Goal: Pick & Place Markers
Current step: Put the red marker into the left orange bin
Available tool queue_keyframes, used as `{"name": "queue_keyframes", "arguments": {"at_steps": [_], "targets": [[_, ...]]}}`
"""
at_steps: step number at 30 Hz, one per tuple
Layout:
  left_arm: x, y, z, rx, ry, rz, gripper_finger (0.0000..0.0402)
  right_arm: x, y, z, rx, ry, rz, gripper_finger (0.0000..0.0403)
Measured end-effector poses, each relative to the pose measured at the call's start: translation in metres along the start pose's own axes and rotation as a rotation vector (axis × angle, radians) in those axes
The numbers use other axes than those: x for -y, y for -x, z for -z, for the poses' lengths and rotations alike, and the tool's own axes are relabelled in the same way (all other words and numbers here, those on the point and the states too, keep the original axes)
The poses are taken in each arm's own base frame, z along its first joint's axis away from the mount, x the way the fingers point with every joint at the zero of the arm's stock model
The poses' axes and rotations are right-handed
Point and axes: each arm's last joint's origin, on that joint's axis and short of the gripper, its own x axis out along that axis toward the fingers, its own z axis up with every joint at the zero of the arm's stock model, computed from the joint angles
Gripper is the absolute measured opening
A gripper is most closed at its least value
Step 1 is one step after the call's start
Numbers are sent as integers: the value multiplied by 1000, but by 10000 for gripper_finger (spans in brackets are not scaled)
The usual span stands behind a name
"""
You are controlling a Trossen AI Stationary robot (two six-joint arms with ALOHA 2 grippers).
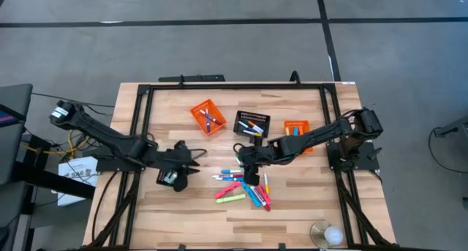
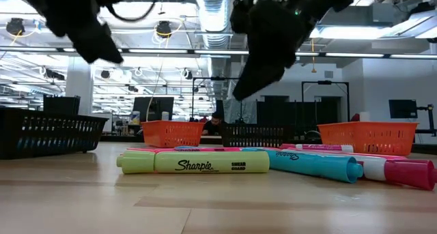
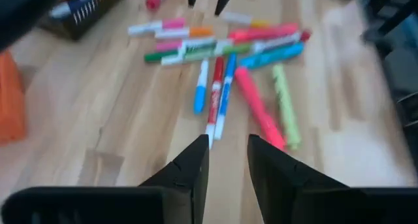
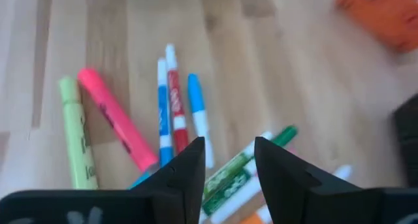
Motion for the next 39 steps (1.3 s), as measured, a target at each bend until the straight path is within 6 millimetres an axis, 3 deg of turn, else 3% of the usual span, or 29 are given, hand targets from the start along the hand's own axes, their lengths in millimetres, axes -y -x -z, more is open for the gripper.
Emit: {"name": "queue_keyframes", "arguments": {"at_steps": [4,9,15,19,29,39], "targets": [[8,-29,6,-39,-48,-2,102,0,-14,7,-54,5,-25,149],[12,-65,12,-52,-114,59,127,2,-17,2,-50,27,-19,181],[0,-98,23,-102,-154,7,180,2,-13,-6,-23,24,-24,200],[-8,-114,32,-145,-147,-33,187,1,-13,-5,-29,27,-25,199],[-8,-129,44,-153,-161,-79,136,1,-13,-5,-35,28,-24,188],[-12,-126,39,-135,-170,-109,22,1,-13,-4,-37,28,-25,188]]}}
